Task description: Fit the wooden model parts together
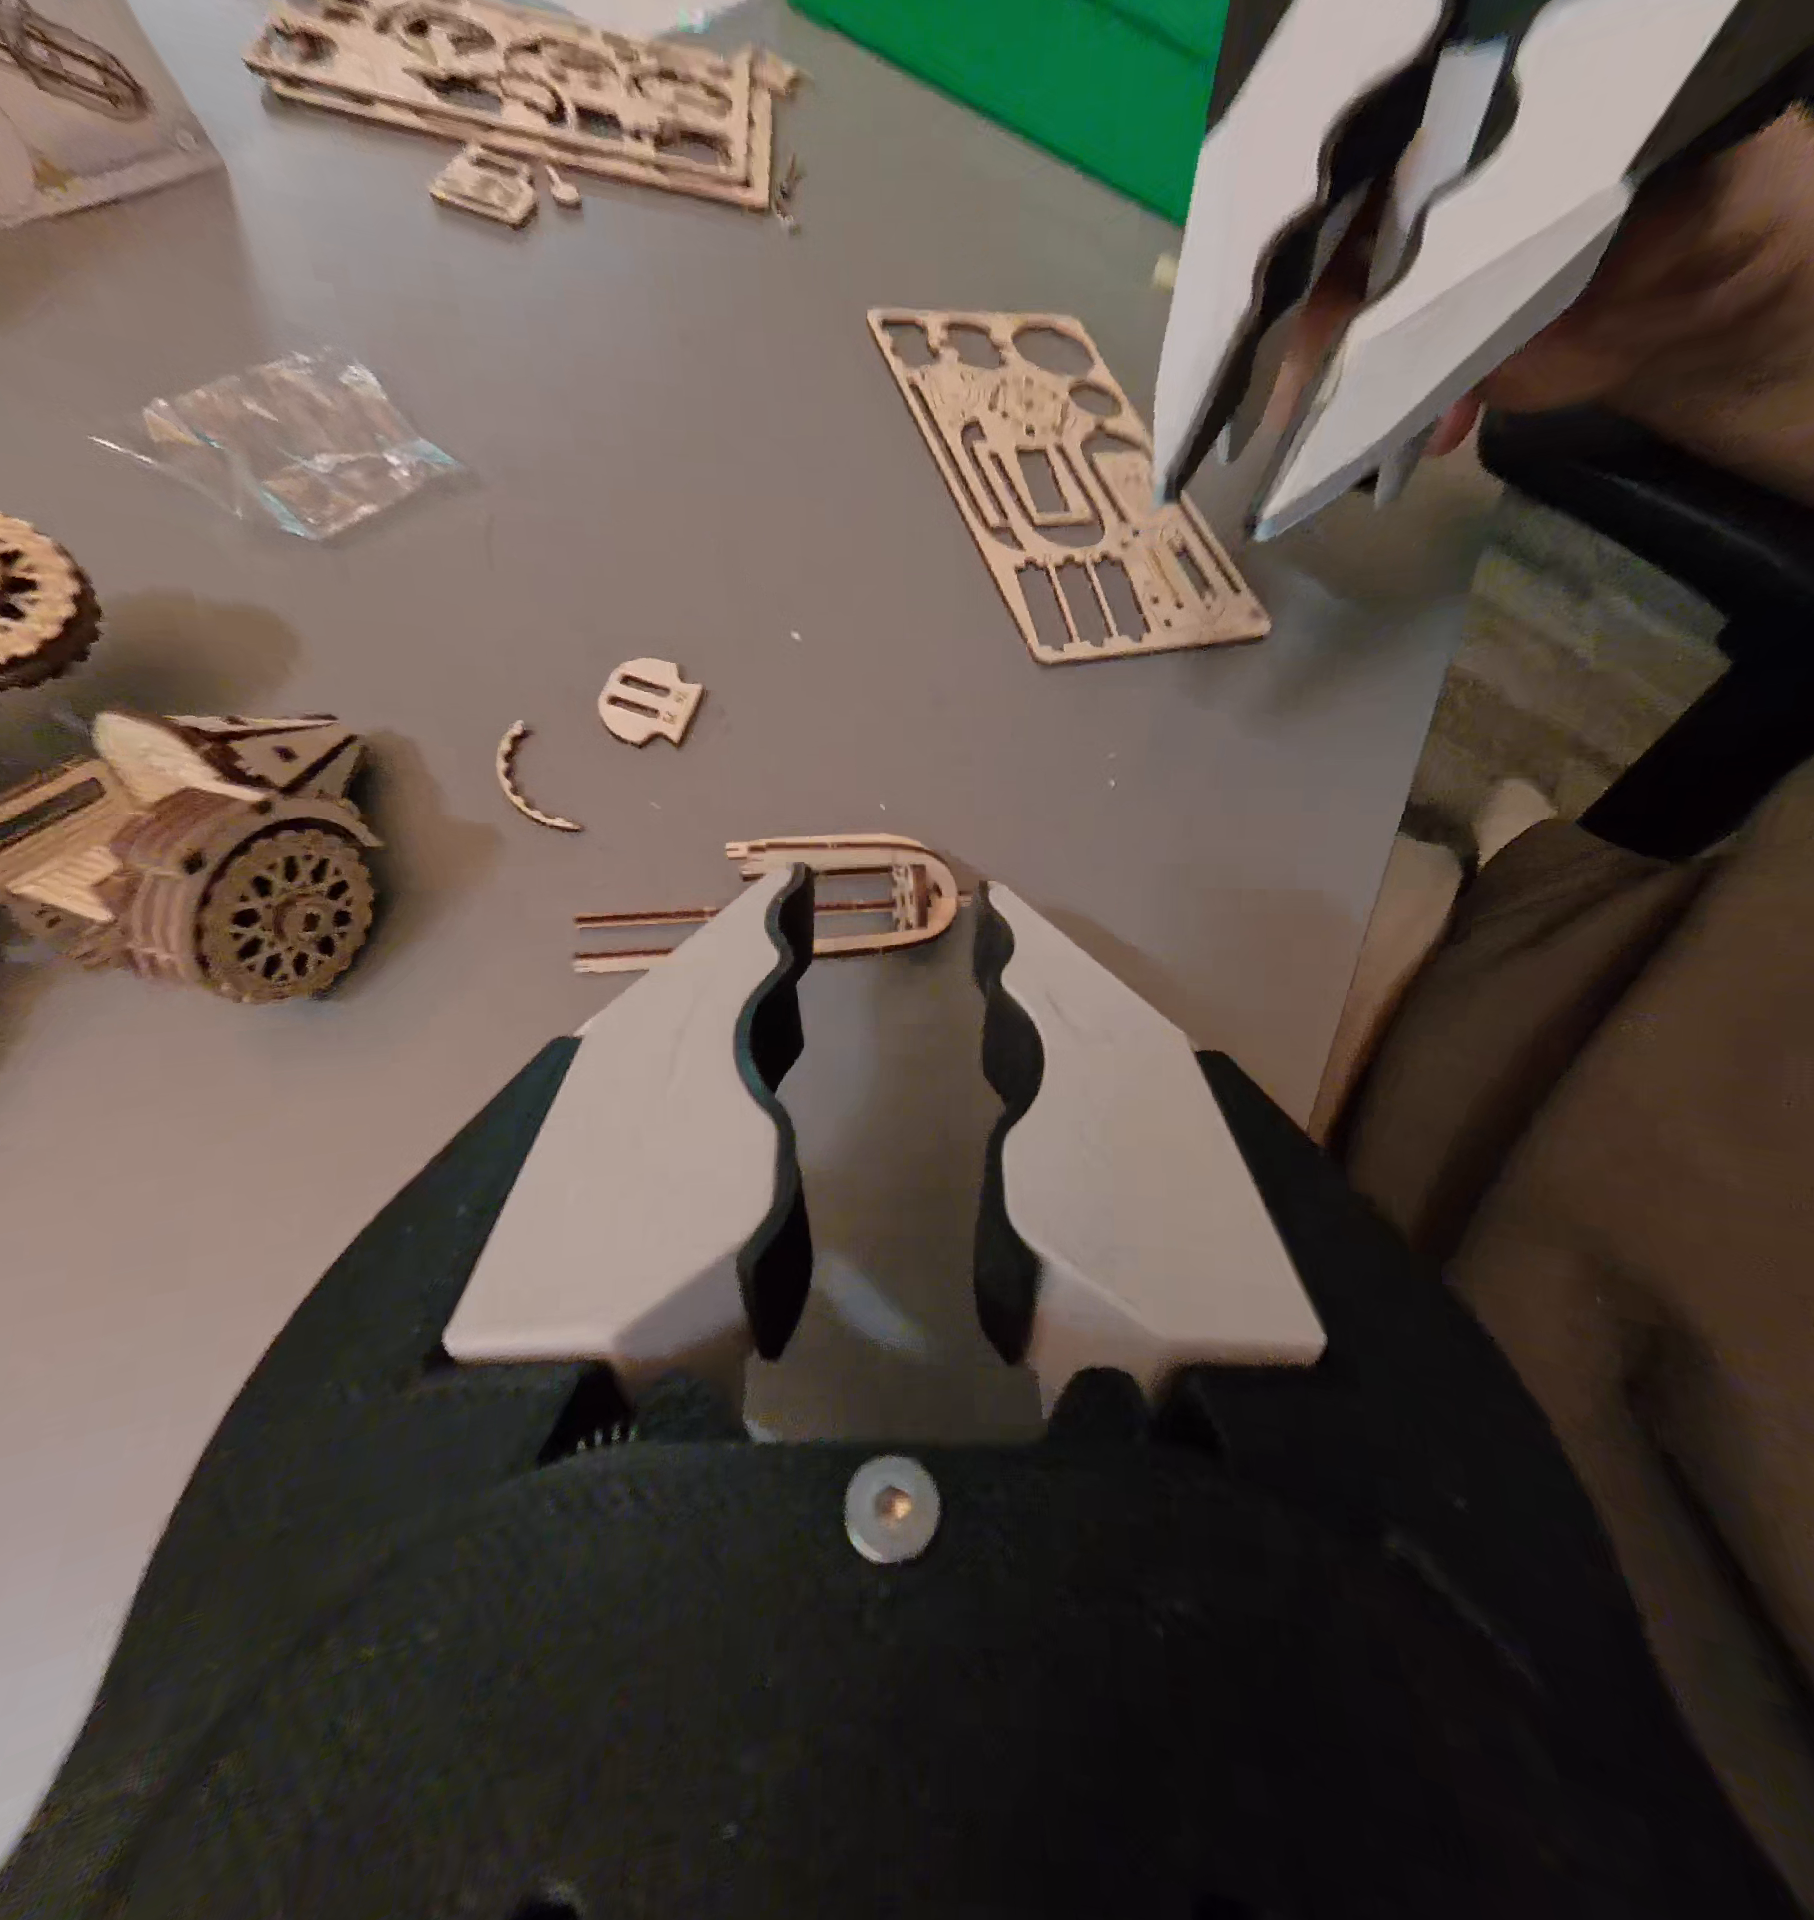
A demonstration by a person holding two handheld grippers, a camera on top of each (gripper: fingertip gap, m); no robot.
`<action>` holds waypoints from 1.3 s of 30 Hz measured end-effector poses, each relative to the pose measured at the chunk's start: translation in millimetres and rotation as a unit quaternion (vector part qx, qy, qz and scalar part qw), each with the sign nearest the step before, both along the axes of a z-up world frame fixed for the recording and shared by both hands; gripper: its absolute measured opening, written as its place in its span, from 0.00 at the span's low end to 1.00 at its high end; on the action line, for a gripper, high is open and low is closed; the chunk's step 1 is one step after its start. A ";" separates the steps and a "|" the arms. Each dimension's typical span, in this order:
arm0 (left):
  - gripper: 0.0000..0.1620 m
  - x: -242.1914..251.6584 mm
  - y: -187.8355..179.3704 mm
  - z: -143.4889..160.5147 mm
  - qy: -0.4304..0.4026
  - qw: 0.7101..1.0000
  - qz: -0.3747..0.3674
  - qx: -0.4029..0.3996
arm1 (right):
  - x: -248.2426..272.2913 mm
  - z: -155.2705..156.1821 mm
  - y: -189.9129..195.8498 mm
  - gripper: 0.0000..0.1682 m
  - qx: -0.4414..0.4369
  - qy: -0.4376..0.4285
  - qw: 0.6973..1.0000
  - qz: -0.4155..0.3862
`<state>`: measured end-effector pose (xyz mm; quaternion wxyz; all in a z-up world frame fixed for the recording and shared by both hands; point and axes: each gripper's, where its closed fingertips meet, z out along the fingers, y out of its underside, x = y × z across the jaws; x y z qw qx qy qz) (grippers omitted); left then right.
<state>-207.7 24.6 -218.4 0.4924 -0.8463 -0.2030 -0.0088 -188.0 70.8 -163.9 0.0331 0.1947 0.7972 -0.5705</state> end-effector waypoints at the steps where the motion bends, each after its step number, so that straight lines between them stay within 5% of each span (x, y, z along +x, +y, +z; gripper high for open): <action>1: 0.19 -3.3 -1.7 5.7 -0.007 1.000 0.008 0.019 | -0.9 0.7 0.6 0.07 -0.003 -0.001 1.000 -0.003; 7: 0.26 -14.4 -2.4 30.2 -0.042 0.993 0.036 0.109 | -18.5 9.1 12.4 0.10 -0.001 0.039 0.998 -0.057; 12: 0.28 -11.1 0.8 33.3 -0.030 0.993 0.032 0.111 | -88.8 36.1 112.3 0.11 0.070 0.184 0.929 -0.314; 19: 0.01 -1.0 16.7 43.0 -0.022 0.991 0.011 0.131 | -111.7 32.7 156.5 0.02 0.063 0.164 0.884 -0.434; 22: 0.00 -1.6 16.2 44.7 0.009 0.992 0.019 0.121 | -122.6 24.0 170.1 0.00 0.090 0.141 0.842 -0.513; 28: 0.00 -0.1 15.8 42.9 0.017 0.993 0.021 0.115 | -117.9 41.0 161.1 0.00 0.097 0.192 0.843 -0.493; 30: 0.00 0.7 17.3 44.3 0.002 0.992 0.020 0.127 | -105.9 43.2 142.6 0.00 0.112 0.216 0.873 -0.422; 34: 0.00 -2.4 17.6 51.7 -0.013 0.987 0.033 0.158 | -86.8 50.2 121.1 0.00 0.111 0.291 0.885 -0.347; 39: 0.00 -4.3 11.5 74.1 0.016 0.974 0.043 0.221 | -101.4 39.3 141.3 0.00 0.085 0.225 0.880 -0.409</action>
